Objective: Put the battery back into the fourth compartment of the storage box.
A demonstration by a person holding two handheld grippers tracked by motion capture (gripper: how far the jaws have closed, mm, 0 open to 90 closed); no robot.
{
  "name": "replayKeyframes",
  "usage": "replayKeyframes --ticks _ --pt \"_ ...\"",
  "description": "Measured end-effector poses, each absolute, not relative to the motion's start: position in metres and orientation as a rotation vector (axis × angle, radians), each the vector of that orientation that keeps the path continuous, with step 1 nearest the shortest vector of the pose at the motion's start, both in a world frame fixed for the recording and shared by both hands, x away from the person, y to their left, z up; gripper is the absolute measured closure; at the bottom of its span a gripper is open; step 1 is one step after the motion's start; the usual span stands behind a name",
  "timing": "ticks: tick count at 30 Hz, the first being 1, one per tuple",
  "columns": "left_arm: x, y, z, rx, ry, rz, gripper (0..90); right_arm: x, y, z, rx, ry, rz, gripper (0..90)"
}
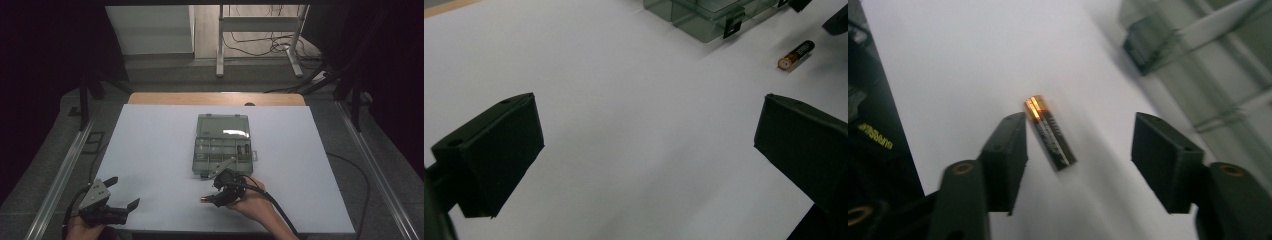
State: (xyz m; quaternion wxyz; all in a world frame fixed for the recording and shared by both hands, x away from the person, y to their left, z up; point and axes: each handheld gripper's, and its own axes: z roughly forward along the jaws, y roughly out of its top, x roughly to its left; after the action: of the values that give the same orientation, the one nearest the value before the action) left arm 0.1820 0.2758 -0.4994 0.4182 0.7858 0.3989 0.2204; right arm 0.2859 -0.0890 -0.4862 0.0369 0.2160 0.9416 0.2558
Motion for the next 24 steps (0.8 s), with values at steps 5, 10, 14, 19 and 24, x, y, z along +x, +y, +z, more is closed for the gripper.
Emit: replayKeyframes --ticks 5,10,14,19,24 --pt "0.182 0.276 -0.499 1.97 1.0 0.551 0.3 0.285 -0.08 -0.496 0.592 2.936 0.759 57.5" --pt "0.182 0.276 -0.499 1.973 0.998 0.552 0.3 0.282 -0.072 -0.503 0.499 2.958 0.708 69.2" --pt "0.182 0.276 -0.499 1.973 0.995 0.554 0.3 0.28 -0.068 -0.508 0.433 2.949 0.655 76.5" --pt "0.182 0.276 -0.499 1.973 0.993 0.556 0.3 0.282 -0.069 -0.507 0.463 2.967 0.672 76.7" --pt "0.182 0.276 -0.499 1.966 1.0 0.551 0.3 0.282 -0.072 -0.501 0.496 2.96 0.707 76.8"
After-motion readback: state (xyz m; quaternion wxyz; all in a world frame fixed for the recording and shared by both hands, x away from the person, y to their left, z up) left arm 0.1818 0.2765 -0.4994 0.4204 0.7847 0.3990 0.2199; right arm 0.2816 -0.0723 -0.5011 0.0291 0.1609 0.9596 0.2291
